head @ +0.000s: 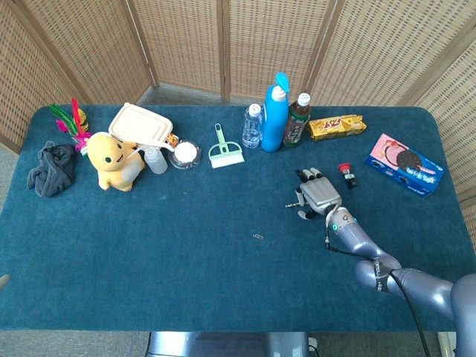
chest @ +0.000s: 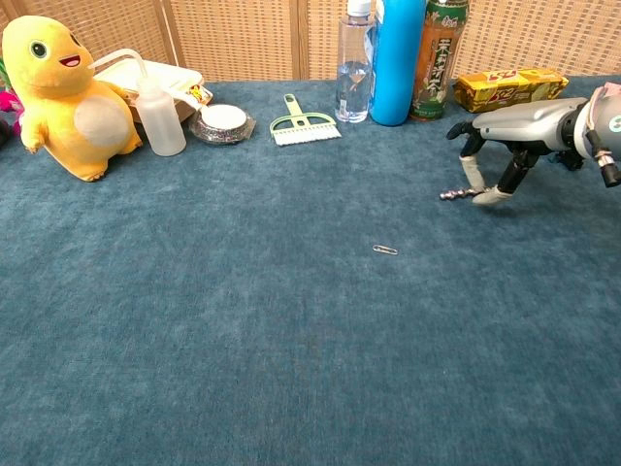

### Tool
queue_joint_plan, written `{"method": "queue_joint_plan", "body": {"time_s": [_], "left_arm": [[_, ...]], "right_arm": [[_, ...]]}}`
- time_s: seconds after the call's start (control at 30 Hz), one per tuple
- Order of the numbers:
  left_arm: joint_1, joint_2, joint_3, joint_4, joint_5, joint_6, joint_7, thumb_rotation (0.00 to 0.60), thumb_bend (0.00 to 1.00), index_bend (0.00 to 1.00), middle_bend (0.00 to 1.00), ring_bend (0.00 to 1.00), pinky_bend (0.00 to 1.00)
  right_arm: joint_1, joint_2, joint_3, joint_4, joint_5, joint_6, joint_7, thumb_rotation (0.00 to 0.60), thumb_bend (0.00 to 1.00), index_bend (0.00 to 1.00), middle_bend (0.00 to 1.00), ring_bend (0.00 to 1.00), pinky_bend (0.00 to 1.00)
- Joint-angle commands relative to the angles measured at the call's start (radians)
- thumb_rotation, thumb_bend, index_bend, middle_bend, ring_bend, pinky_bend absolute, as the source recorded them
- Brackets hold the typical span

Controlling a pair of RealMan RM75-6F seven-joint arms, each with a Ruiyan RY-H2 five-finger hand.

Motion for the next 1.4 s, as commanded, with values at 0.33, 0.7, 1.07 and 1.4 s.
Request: {"method": "queue_joint_plan", "body": {"time_s": [0.33,0.7,1.07,1.4], "left_arm": [[-0.001,0.0,0.001,-0.001,0.003,0.0,0.001,0.6,0.36,0.0,0.0,0.0,0.05],[-0.001,0.001,0.001,0.003,0.004,0.0,-0.005,0.6,0.36,0.0,0.0,0.0,0.05],[-0.001,0.001,0.001,0.004,0.003,-0.001,-0.005,0.6,0.36,0.0,0.0,0.0,0.05],[-0.002,0.003,0.001,0.006,0.003,-0.001,-0.013,0.6,0.36,0.0,0.0,0.0,0.05]], "right_arm": [[-0.044,0.074,0.007,-0.128,-0.147,0.104,0.074,0.503,0.33,0.65,0.0,0.0,0.0],[-0.061,0.073,-0.014,-0.14,-0.185,0.12,0.075,0.508,0.39,0.21,0.0,0.0,0.0],[-0.063,0.004,-0.025,-0.075,-0.19,0.125,0.053,0.6,0.52,0.19,0.0,0.0,0.0],[-0.065,-0.02,-0.027,-0.058,-0.193,0.114,0.061,0.6,0.52,0.33,0.0,0.0,0.0]]}}
